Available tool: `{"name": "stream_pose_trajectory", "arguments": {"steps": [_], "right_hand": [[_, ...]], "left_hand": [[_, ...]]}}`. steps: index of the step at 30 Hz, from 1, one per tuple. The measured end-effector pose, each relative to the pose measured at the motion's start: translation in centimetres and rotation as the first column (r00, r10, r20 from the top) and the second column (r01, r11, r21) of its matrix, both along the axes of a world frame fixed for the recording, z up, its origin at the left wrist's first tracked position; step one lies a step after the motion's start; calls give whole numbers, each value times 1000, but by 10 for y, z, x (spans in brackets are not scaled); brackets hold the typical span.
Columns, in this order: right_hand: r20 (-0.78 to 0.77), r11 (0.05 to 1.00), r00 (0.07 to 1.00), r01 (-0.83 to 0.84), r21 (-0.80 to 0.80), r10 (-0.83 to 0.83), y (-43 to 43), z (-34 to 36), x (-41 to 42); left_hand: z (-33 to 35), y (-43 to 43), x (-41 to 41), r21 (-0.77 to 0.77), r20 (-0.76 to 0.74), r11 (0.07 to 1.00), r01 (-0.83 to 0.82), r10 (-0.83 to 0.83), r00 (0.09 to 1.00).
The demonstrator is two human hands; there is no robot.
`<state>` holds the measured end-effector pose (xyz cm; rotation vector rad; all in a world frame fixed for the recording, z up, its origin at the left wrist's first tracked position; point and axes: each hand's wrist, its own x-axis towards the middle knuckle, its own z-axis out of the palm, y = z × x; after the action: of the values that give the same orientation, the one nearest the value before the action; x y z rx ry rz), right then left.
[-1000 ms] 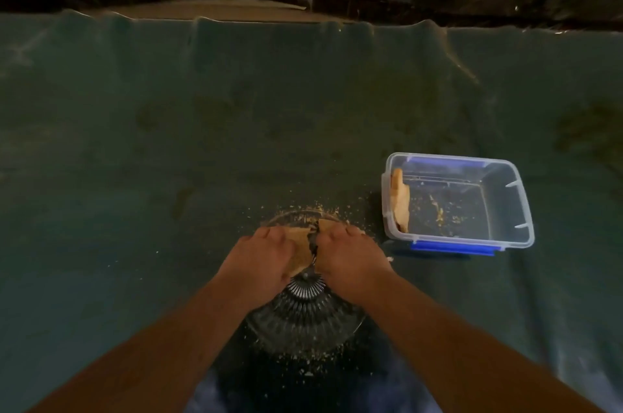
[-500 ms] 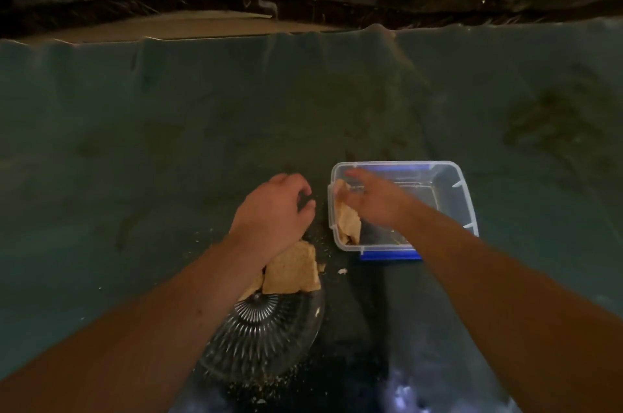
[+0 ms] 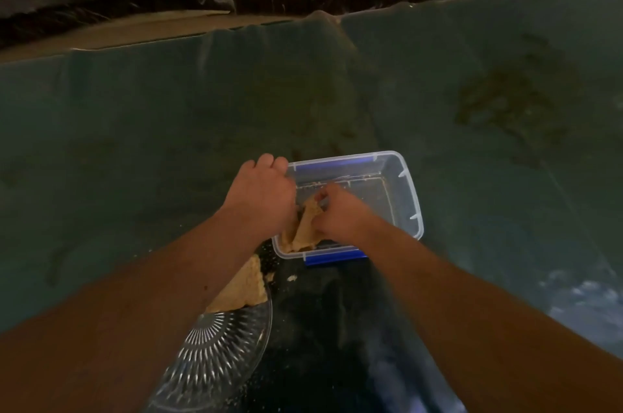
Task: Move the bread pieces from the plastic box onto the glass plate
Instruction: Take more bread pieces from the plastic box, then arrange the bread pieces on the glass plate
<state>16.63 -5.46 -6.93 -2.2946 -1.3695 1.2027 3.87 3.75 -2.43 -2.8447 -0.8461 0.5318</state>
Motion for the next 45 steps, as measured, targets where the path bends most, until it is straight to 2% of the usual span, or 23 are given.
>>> {"name": "stream_pose_trajectory", "arguments": {"steps": [3,6,9,12,15,18,21,24,27,29,33,37,39,40,41,43,45], "right_hand": [[38,999,999,13,-45,-11,-2,1,2],[39,994,998,44,-98,-40,-2,6,7],[58,980,998,-1,-198,13,-3,10,10],[-3,981,996,84,-175,-86,-6,11,8],[-13,983,997,70,-170,-73,-3,13,2],[13,981,994,107,-161,-107,1,20,-7],[-58,967,965,255,-25,-256,6,39,-13],[-56,959,967,252,126,-247,8,69,-27],[-58,954,979,205,220,-197,9,97,-50],[-49,968,991,135,211,-127,6,114,-69],[-100,984,988,-102,147,117,-4,122,-115],[-141,952,945,-304,-36,296,-7,91,-155],[-135,928,932,-352,-122,336,-8,69,-168],[-67,920,931,-365,-141,359,-10,57,-173],[49,911,918,-383,-150,394,-13,47,-177],[288,890,842,-434,-139,456,-22,30,-183],[401,875,789,-478,-74,465,-29,21,-188]], "left_hand": [[-7,-3,13,69,-147,998,-9,20,989],[-11,-6,19,59,-224,998,-29,42,974],[-10,-9,17,5,-169,997,-78,78,982],[-4,-10,8,-173,-3,971,-168,170,985],[7,-3,-6,-415,150,858,-303,393,907],[19,13,-28,-578,233,748,-326,534,813],[34,28,-58,-700,275,648,-300,632,724],[49,40,-97,-813,236,513,-274,721,651],[60,48,-144,-838,162,459,-295,725,670],[62,47,-175,-843,101,429,-324,718,688],[46,30,-229,-820,-50,413,-395,636,770],[9,6,-262,-835,-182,327,-443,596,782],[-10,-6,-269,-814,-169,371,-447,585,793],[-18,-12,-272,-763,-128,461,-452,579,805],[-25,-17,-276,-672,-67,589,-449,555,829],[-36,-27,-280,-462,62,801,-381,457,887],[-42,-33,-281,-373,130,871,-321,391,911]]}}
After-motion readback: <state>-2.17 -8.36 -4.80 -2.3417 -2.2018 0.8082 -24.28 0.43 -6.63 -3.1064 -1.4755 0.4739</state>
